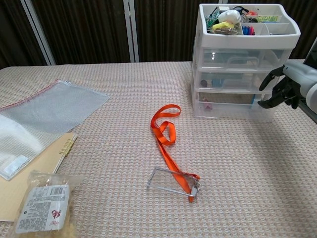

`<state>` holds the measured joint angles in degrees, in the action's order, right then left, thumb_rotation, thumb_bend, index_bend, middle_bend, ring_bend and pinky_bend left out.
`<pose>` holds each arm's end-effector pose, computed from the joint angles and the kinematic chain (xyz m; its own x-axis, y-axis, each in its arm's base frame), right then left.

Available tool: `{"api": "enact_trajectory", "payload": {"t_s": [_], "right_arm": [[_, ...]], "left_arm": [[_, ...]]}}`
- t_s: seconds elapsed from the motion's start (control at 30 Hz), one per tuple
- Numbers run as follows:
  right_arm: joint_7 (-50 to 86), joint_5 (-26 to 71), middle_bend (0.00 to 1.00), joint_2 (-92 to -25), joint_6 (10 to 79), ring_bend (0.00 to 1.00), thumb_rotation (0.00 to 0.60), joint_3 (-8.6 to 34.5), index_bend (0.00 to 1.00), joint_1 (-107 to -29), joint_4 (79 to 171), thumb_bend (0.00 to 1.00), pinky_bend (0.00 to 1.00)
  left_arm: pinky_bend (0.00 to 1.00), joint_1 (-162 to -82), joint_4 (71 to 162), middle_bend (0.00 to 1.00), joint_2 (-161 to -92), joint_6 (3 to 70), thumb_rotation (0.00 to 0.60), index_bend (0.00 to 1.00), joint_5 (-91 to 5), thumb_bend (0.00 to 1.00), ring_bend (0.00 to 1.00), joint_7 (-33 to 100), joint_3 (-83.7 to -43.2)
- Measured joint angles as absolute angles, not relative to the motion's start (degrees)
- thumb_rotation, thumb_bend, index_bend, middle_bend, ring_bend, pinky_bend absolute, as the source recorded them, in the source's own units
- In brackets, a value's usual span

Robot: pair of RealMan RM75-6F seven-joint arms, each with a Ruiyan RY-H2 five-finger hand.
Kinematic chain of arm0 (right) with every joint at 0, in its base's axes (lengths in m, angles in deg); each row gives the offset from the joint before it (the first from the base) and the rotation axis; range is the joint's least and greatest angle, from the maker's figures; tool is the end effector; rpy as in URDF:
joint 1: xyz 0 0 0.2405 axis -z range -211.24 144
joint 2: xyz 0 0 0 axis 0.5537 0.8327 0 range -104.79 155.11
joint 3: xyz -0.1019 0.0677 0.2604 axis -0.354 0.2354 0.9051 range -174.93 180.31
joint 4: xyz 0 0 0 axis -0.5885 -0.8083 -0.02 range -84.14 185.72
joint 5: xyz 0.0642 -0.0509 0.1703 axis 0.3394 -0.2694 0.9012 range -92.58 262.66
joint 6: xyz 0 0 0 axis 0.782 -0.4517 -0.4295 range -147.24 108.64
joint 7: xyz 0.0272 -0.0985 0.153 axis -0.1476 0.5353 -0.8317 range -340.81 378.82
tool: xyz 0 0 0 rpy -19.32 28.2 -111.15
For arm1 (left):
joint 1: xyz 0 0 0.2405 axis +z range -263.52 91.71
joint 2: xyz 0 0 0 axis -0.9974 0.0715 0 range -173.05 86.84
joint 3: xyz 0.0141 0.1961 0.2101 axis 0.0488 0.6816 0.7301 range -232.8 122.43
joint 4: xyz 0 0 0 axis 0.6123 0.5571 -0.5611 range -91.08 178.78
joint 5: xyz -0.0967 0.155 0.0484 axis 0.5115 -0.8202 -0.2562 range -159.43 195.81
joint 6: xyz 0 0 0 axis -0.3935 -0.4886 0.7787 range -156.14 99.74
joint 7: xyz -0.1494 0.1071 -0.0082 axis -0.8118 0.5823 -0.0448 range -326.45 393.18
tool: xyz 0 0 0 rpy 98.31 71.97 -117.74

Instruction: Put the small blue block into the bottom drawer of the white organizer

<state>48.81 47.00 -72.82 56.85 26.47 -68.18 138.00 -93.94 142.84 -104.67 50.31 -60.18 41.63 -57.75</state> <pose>-0.2312 -0.3921 0.0186 0.1172 -0.0880 0.9892 -0.9522 0.2730 0.1372 -0.3289 0.2350 0.1840 0.4433 0.1176 0.8887 0.8914 0.0464 -0.4508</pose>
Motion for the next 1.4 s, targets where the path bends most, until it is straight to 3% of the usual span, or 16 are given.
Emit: {"api": "enact_trajectory", "payload": {"t_s": [0.13, 0.2, 0.3, 0.37, 0.6, 0.8, 1.13, 1.4], "right_arm": [[46.8, 41.6, 0.39, -71.4, 56.3, 0.32, 0.600, 22.3, 0.40, -66.6, 140.4, 0.21, 0.43], [45.9, 37.6, 0.28, -70.4, 55.5, 0.17, 0.600, 19.5, 0.34, -66.0, 141.3, 0.21, 0.32], [44.7, 30.6, 0.17, -68.9, 54.2, 0.05, 0.600, 15.3, 0.23, -65.5, 141.5, 0.22, 0.17], [44.2, 25.9, 0.13, -68.1, 53.5, 0.01, 0.600, 12.7, 0.19, -65.4, 141.0, 0.22, 0.14], [46.3, 9.7, 0.07, -66.6, 52.1, 0.00, 0.600, 4.2, 0.16, -65.8, 134.1, 0.22, 0.07], [54.1, 2.2, 0.07, -67.6, 52.4, 0.00, 0.600, 0.7, 0.16, -67.1, 125.7, 0.22, 0.07], [61.3, -1.9, 0.07, -70.5, 49.5, 0.00, 0.600, -0.8, 0.17, -69.1, 116.6, 0.22, 0.07], [64.9, -1.8, 0.07, -71.6, 45.8, 0.00, 0.600, 0.4, 0.19, -70.4, 112.7, 0.22, 0.07]], "left_arm": [[0.00, -93.9, 142.8, 0.00, -104.8, 50.6, 0.600, 0.09, -60.5, 0.15, 0.00, 41.8, -57.7], [0.00, -93.9, 142.8, 0.00, -104.9, 50.6, 0.600, 0.09, -60.5, 0.15, 0.00, 41.8, -57.7], [0.00, -93.9, 142.7, 0.00, -105.0, 50.7, 0.600, 0.09, -60.6, 0.15, 0.00, 41.9, -57.7], [0.00, -93.8, 142.7, 0.00, -105.0, 50.8, 0.600, 0.09, -60.6, 0.15, 0.00, 41.9, -57.7], [0.00, -93.9, 142.5, 0.00, -105.1, 50.7, 0.600, 0.09, -60.6, 0.15, 0.00, 41.7, -57.8], [0.00, -93.9, 142.5, 0.00, -105.1, 50.7, 0.600, 0.09, -60.7, 0.15, 0.00, 41.5, -57.8], [0.00, -94.0, 142.5, 0.00, -105.0, 50.4, 0.600, 0.09, -60.7, 0.15, 0.00, 41.2, -57.8], [0.00, -94.1, 142.7, 0.00, -104.8, 50.0, 0.600, 0.09, -60.4, 0.15, 0.00, 41.0, -57.8]]}}
